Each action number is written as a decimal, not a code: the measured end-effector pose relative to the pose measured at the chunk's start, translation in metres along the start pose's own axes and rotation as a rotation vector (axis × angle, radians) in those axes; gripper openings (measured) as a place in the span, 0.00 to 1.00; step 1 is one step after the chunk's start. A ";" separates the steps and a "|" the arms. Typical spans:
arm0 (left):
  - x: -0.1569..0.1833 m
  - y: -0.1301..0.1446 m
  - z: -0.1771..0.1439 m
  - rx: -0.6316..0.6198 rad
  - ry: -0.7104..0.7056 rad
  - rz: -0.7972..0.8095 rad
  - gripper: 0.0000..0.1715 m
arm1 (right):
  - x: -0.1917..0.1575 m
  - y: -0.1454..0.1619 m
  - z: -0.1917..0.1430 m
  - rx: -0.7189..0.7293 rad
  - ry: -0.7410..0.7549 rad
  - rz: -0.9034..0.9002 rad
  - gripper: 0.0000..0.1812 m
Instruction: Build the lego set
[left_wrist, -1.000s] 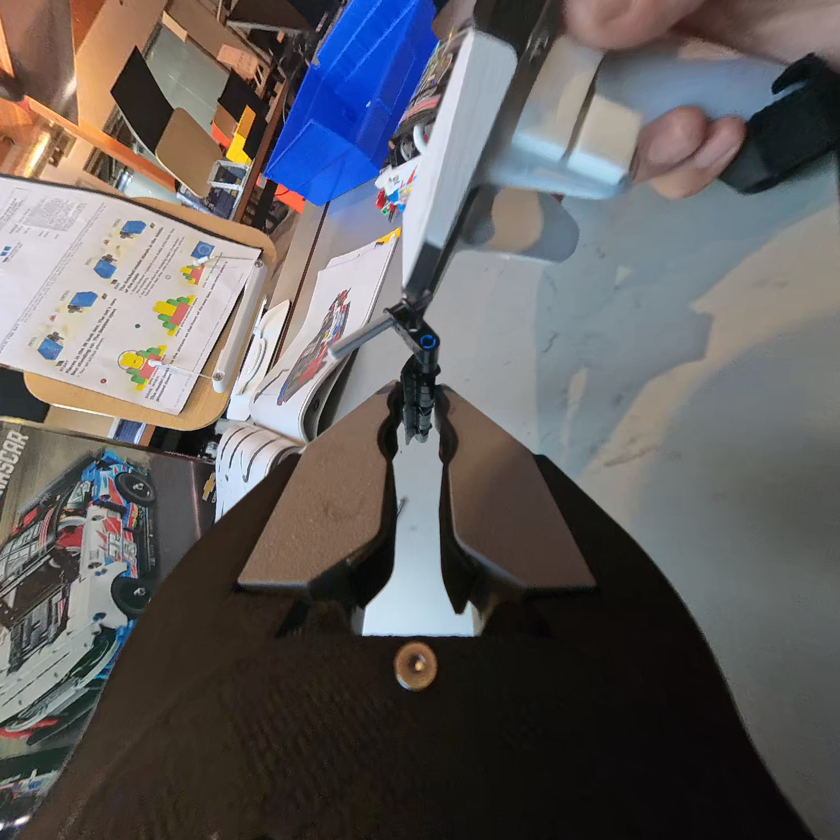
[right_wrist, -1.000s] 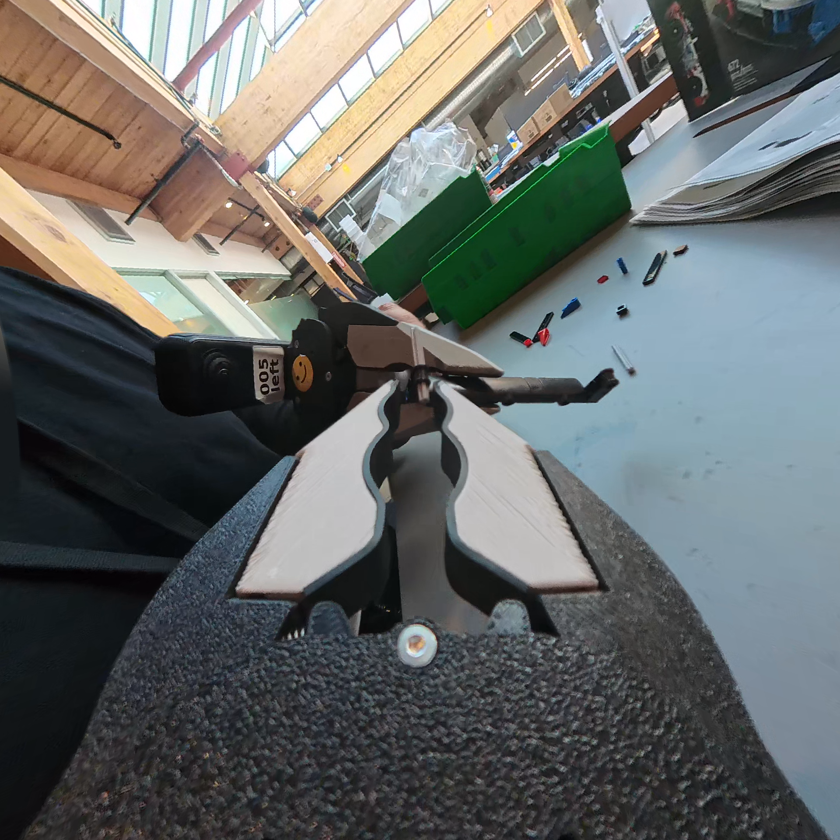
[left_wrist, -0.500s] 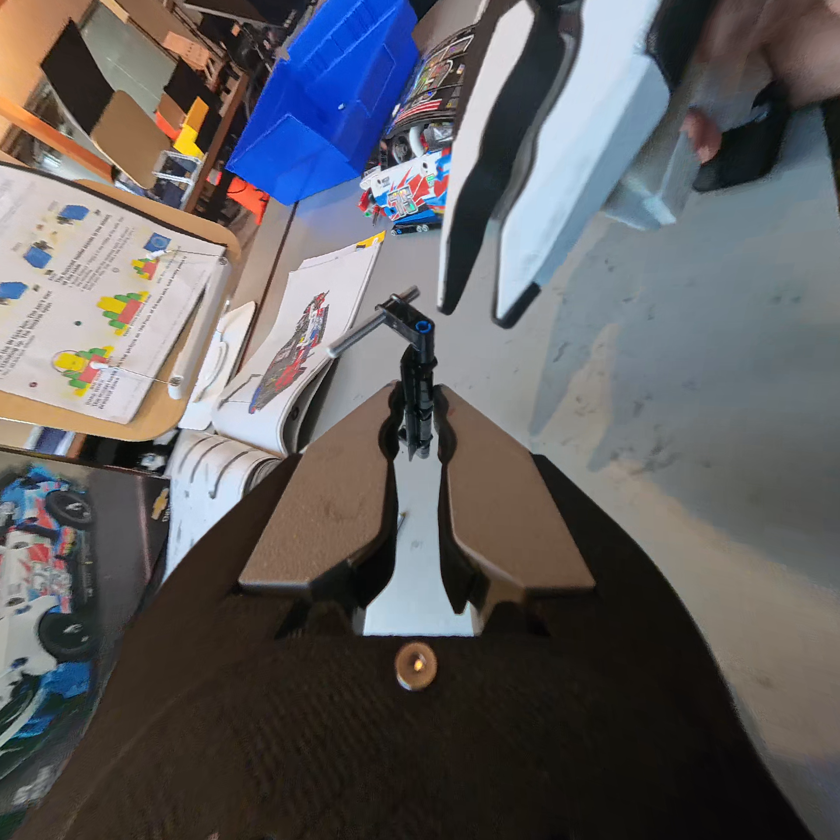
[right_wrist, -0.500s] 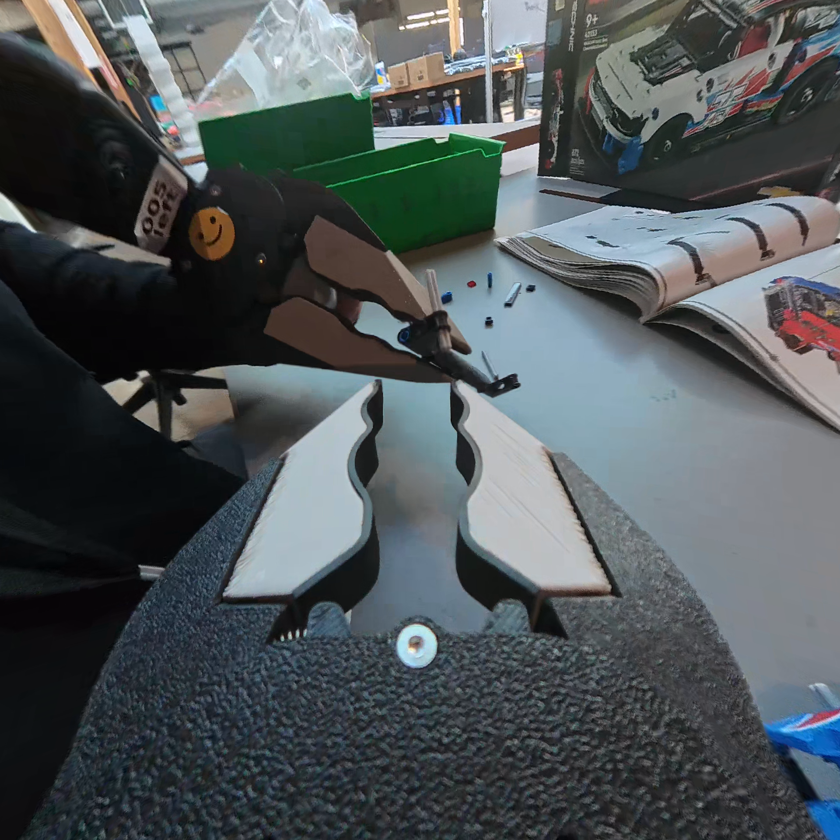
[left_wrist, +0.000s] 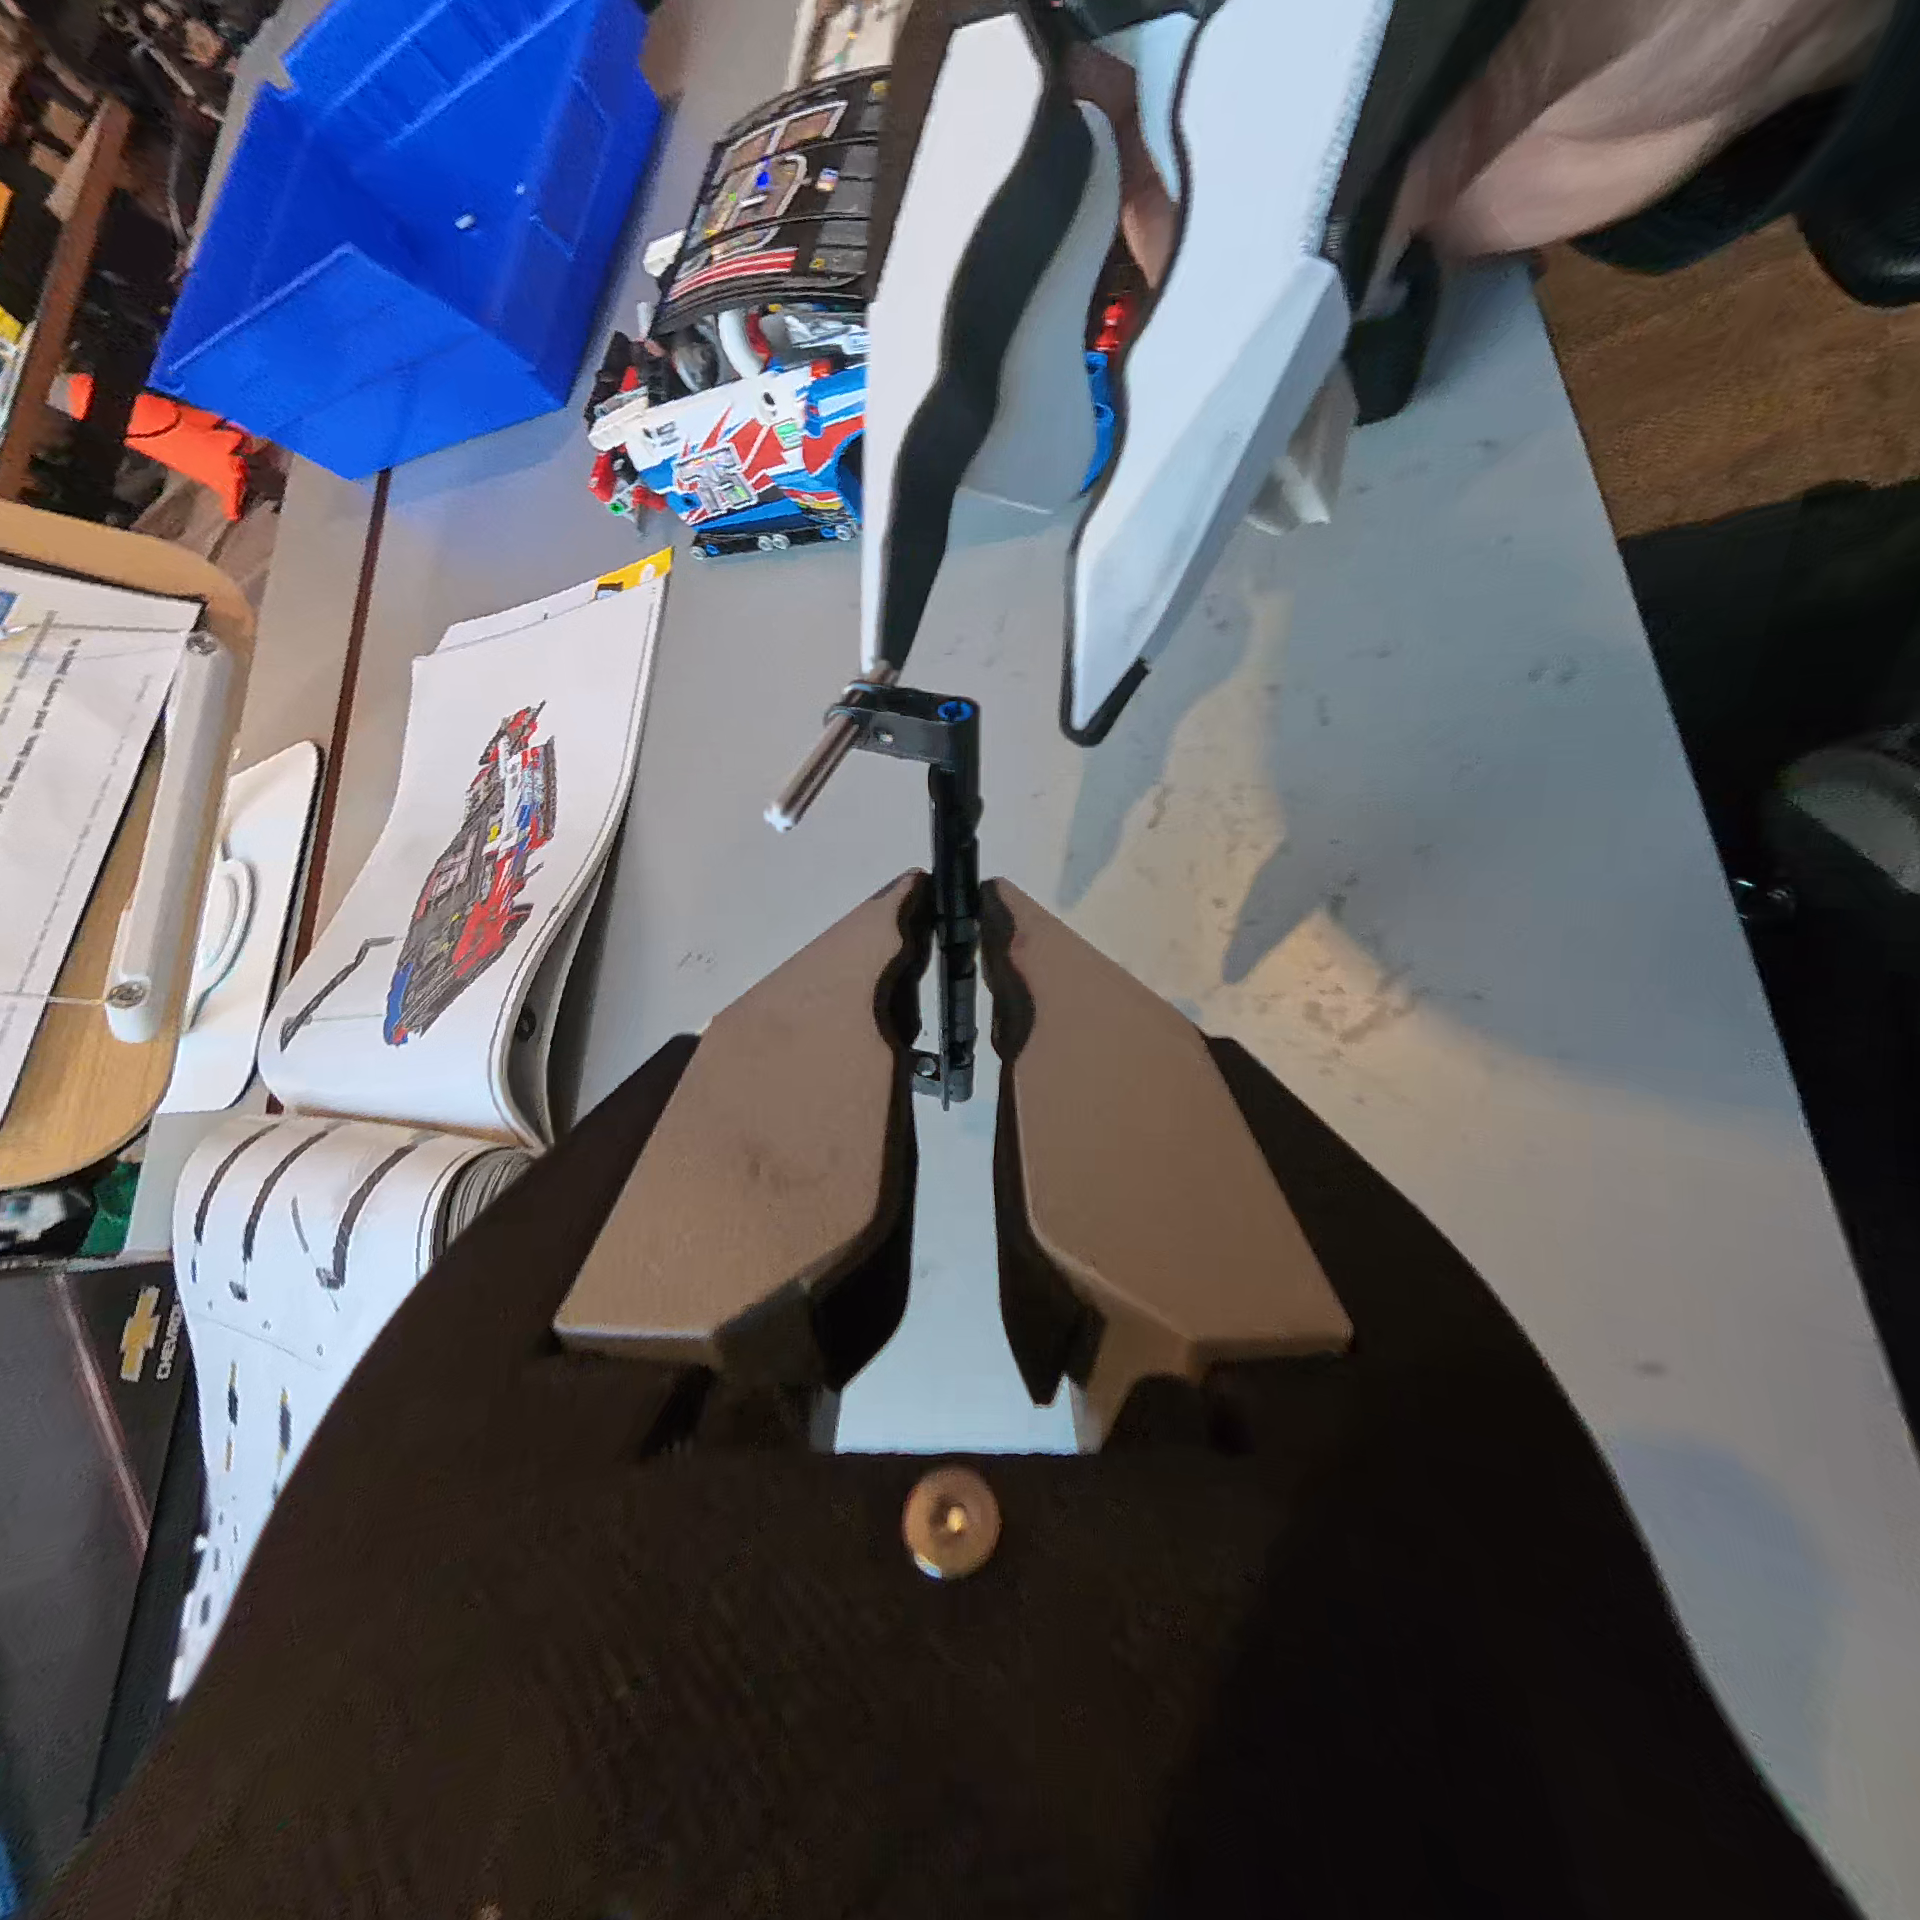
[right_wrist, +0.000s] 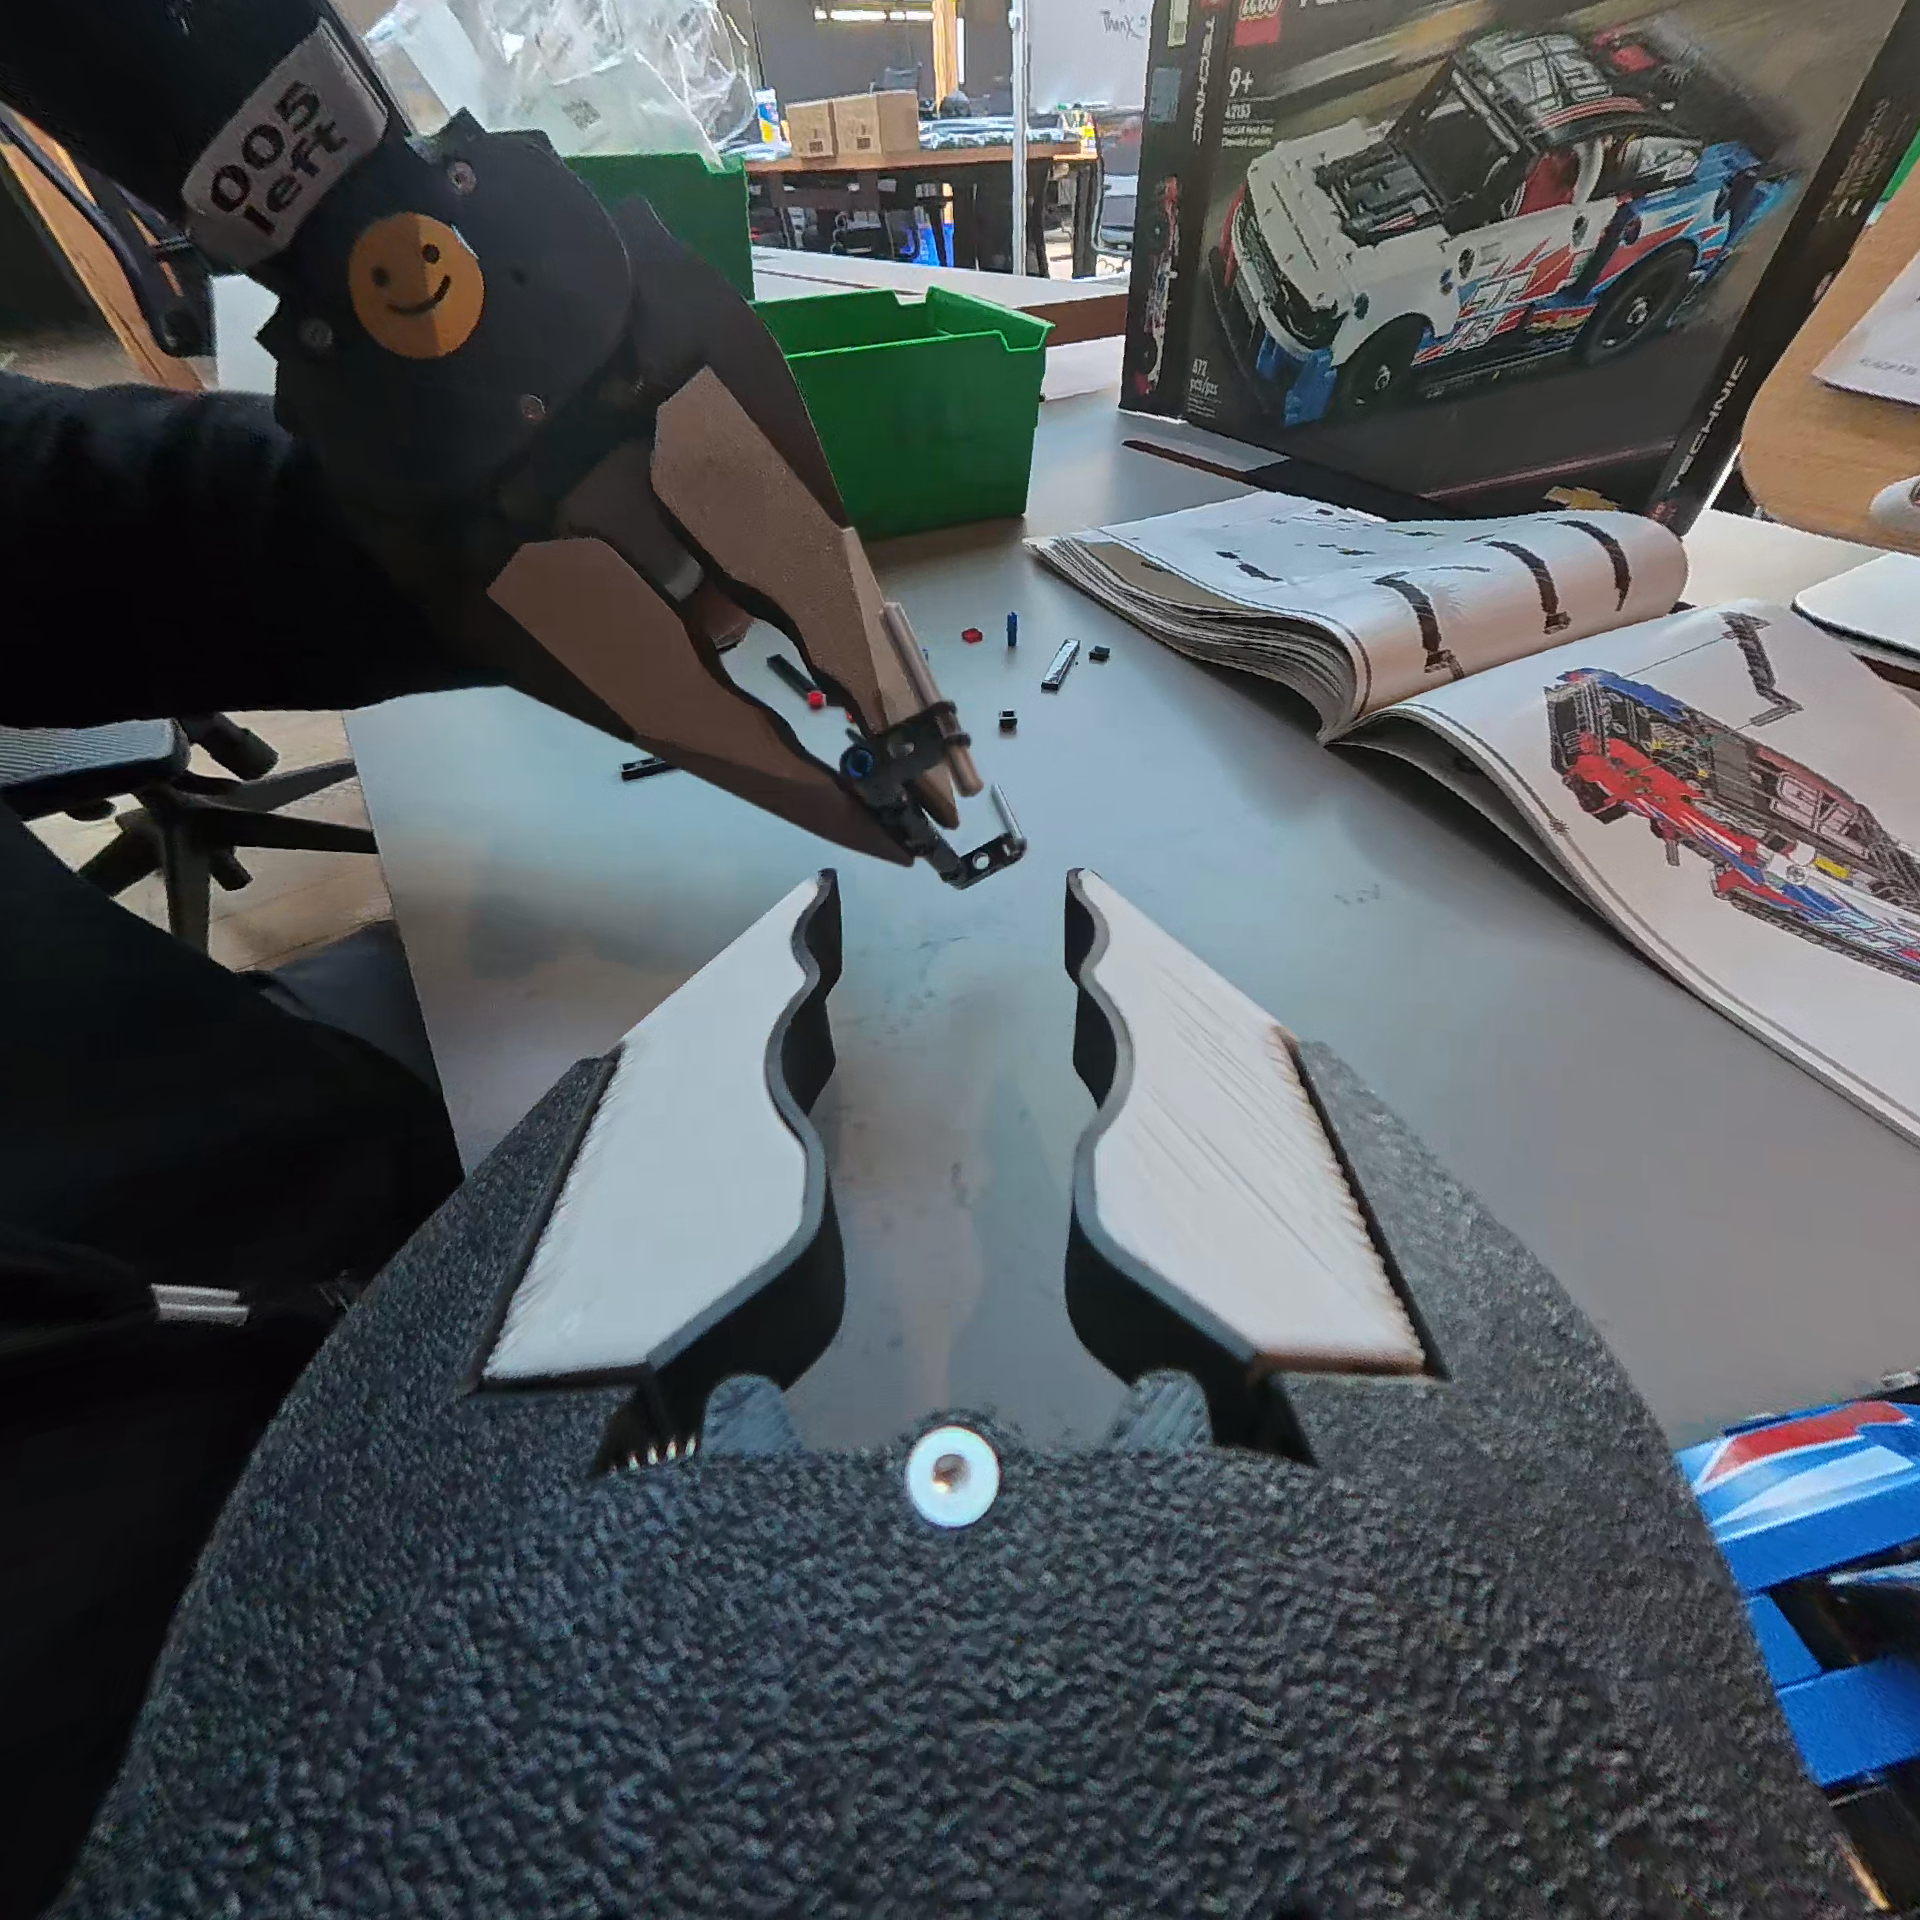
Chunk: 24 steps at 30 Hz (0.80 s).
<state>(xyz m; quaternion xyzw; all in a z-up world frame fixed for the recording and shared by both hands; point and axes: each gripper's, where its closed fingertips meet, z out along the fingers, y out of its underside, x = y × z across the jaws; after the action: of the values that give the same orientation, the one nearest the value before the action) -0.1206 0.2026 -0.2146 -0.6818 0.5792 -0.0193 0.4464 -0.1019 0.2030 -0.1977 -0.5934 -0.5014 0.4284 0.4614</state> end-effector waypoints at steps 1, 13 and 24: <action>0.002 -0.001 0.000 0.001 0.009 0.011 0.03 | -0.002 -0.001 0.000 0.004 -0.006 -0.002 0.23; 0.024 -0.008 -0.006 -0.004 0.060 0.053 0.03 | -0.028 0.004 0.010 -0.030 -0.069 -0.119 0.16; 0.025 -0.010 -0.008 0.023 0.058 -0.035 0.02 | -0.025 0.004 0.008 -0.026 -0.044 -0.099 0.07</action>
<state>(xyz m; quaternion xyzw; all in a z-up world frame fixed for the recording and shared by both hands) -0.1089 0.1766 -0.2154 -0.6856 0.5799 -0.0536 0.4368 -0.1117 0.1786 -0.2020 -0.5643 -0.5458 0.4112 0.4633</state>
